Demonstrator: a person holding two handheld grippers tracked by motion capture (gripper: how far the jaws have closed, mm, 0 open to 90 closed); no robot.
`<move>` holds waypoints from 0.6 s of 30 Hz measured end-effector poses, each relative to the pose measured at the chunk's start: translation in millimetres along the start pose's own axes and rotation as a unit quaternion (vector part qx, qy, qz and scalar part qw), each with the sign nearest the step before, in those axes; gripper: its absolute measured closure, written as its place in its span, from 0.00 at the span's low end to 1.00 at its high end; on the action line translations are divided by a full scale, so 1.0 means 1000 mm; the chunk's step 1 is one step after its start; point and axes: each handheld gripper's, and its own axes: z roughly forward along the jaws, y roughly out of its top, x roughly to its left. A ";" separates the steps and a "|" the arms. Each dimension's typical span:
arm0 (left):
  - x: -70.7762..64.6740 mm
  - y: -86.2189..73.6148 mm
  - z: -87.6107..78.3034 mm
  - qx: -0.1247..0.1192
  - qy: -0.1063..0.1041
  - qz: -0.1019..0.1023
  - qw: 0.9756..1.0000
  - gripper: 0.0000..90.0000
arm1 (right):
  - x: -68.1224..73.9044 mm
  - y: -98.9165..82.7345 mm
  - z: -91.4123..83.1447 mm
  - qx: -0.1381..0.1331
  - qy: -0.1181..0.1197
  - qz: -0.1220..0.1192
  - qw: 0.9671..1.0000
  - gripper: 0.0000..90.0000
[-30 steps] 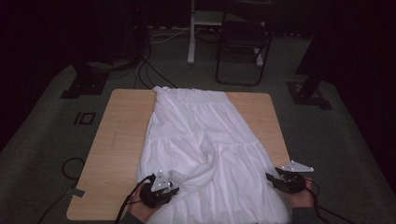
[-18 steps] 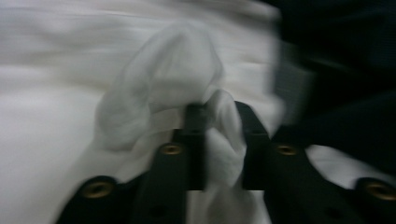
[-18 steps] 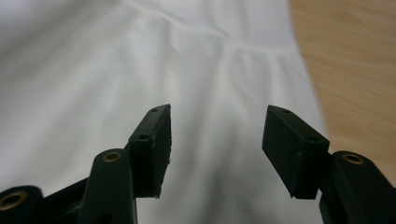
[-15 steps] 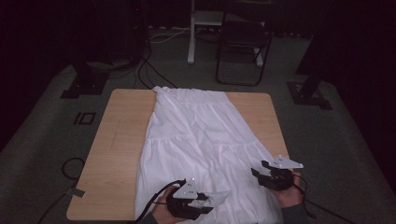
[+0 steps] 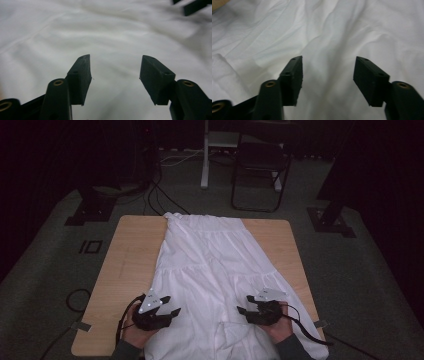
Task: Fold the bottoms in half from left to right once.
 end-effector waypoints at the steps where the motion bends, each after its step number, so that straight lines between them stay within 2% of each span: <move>1: 0.006 -0.005 -0.001 0.004 0.009 -0.006 1.000 0.45 | 0.001 0.000 0.005 0.005 0.007 0.006 1.000 0.41; 2: 0.006 -0.005 -0.001 0.004 0.009 -0.006 1.000 0.45 | 0.001 0.000 0.005 0.005 0.007 0.006 1.000 0.41; 3: 0.011 -0.011 0.000 0.005 0.017 -0.017 1.000 0.45 | 0.002 0.000 0.012 0.014 0.009 0.011 1.000 0.38; 4: 0.013 -0.013 0.000 0.007 0.020 -0.019 1.000 0.44 | 0.003 -0.001 0.020 0.029 0.010 0.013 0.999 0.36; 6: 0.016 -0.019 0.001 0.013 0.024 -0.025 0.999 0.44 | 0.005 -0.003 0.028 0.047 0.015 0.011 0.999 0.40; 7: 0.017 -0.021 0.002 0.015 0.026 -0.026 0.999 0.44 | 0.005 -0.004 0.029 0.053 0.016 0.009 0.998 0.43; 9: 0.018 -0.022 0.004 0.016 0.027 -0.028 0.999 0.44 | 0.005 -0.005 0.031 0.060 0.033 0.005 0.998 0.66; 10: 0.018 -0.022 0.004 0.016 0.028 -0.029 0.999 0.44 | 0.005 -0.005 0.029 0.059 0.048 -0.001 0.997 0.81; 12: 0.019 -0.021 0.005 0.017 0.028 -0.026 0.999 0.44 | 0.007 -0.003 0.024 0.054 0.039 -0.011 0.998 0.98; 13: 0.019 -0.021 0.005 0.017 0.028 -0.026 0.999 0.44 | 0.007 -0.003 0.024 0.054 0.039 -0.011 0.998 0.98; 14: 0.018 -0.020 0.006 0.015 0.028 -0.026 0.999 0.44 | 0.006 0.001 0.014 0.032 0.034 -0.017 0.999 0.99; 18: 0.019 -0.019 0.008 0.015 0.029 -0.028 0.999 0.44 | 0.004 0.006 0.002 0.004 0.026 -0.016 1.000 0.99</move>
